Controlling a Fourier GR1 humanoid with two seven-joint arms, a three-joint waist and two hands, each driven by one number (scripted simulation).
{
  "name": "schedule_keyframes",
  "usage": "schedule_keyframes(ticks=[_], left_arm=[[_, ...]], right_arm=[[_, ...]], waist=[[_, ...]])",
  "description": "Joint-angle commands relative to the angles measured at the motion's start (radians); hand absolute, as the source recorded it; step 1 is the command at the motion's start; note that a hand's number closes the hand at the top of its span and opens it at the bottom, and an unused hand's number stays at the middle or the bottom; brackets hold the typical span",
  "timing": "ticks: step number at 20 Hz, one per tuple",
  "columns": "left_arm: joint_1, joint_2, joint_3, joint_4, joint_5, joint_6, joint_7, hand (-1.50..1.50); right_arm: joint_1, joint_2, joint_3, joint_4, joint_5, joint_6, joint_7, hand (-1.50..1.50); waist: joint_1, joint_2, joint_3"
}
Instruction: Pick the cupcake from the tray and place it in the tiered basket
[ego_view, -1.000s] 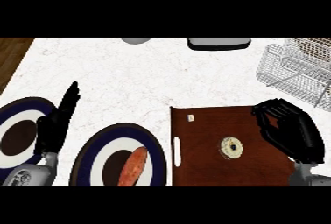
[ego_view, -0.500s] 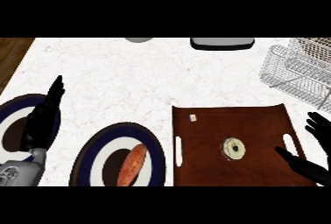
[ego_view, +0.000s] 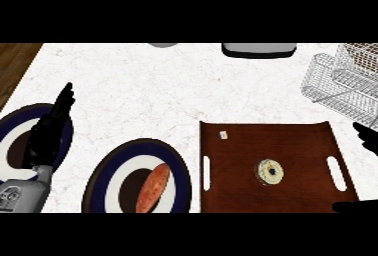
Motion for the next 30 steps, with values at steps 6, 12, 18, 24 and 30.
schedule_keyframes(ticks=[6,12,18,24,30], left_arm=[[0.017,0.006,0.056,0.018,0.007,-0.055,-0.043,0.00],[-0.001,-0.043,0.022,0.000,-0.045,-0.036,0.002,0.00],[0.036,-0.072,0.024,-0.069,-0.063,-0.019,0.032,0.00],[0.008,-0.078,0.076,0.027,-0.080,-0.048,-0.033,0.00],[-0.009,-0.075,0.096,0.020,-0.080,-0.086,-0.011,0.00]], right_arm=[[-0.316,0.022,0.151,0.001,0.036,0.070,0.459,-1.50],[-0.444,0.139,0.260,0.139,0.078,0.071,0.585,-1.50],[-0.373,0.115,0.281,0.173,0.092,0.136,0.549,-1.50],[-0.369,0.149,0.294,0.125,0.122,0.163,0.615,-1.50],[-0.314,0.161,0.360,0.119,0.241,0.149,0.551,-1.50]], waist=[[0.006,0.000,0.002],[0.009,0.001,0.002],[0.001,-0.002,0.003],[-0.005,-0.001,0.003],[-0.007,-0.001,0.003]])
